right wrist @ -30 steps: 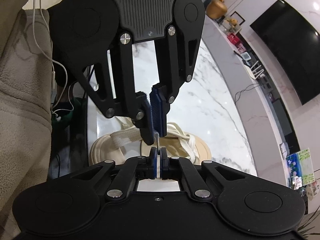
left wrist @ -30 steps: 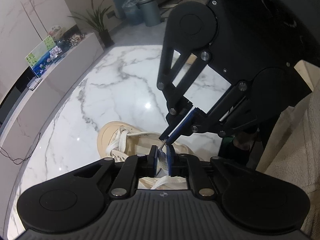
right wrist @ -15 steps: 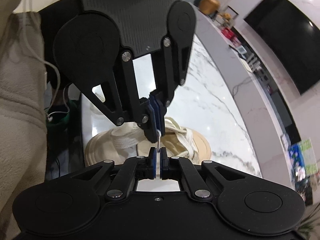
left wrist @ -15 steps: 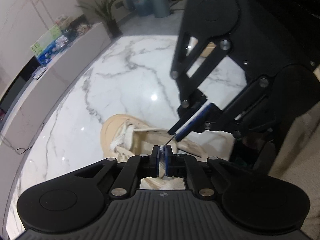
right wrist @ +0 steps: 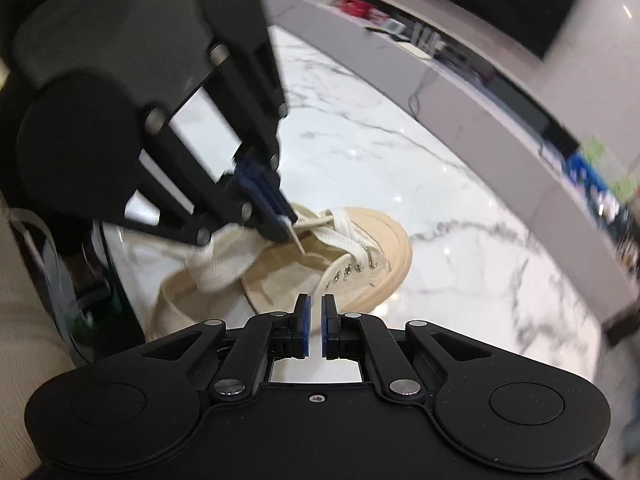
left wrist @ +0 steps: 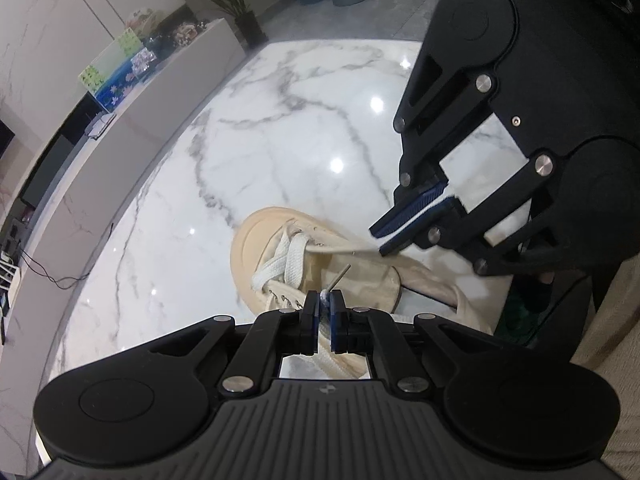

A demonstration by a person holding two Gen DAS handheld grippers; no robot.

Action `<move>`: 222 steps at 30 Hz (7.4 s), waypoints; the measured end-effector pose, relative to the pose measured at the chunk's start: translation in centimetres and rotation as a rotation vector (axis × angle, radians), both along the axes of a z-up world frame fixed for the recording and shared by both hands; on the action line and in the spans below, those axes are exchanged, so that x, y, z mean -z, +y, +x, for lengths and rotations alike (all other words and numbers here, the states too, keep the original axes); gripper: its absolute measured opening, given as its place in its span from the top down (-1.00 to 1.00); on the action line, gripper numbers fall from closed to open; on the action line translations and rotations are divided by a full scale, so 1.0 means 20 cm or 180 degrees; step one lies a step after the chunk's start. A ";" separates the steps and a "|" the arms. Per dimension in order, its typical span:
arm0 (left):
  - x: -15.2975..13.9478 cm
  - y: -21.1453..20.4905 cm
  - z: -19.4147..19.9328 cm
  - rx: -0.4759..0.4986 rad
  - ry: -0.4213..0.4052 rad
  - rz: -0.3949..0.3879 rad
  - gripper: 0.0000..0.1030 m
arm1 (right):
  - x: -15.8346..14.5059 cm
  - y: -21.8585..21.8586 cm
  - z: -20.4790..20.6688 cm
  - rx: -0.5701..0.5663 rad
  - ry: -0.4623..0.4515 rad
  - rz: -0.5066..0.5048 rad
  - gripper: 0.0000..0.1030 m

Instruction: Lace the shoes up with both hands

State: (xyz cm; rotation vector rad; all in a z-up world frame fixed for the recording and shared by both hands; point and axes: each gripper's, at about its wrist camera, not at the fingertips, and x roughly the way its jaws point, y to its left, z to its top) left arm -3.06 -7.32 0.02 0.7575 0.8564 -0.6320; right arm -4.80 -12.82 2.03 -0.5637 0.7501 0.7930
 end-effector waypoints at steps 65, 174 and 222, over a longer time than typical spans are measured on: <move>0.13 -0.12 0.16 -0.0170 0.0087 0.0053 0.92 | -0.06 -0.13 0.07 0.0083 -0.0033 0.0085 0.94; 0.09 0.67 0.08 -0.0947 0.0193 0.0415 0.98 | 0.16 -0.76 0.16 0.0426 -0.0449 -0.2021 0.98; -0.05 0.35 0.04 -0.0535 -0.0209 0.0094 0.52 | -0.04 -0.53 0.14 0.0323 -0.0668 -0.1239 0.99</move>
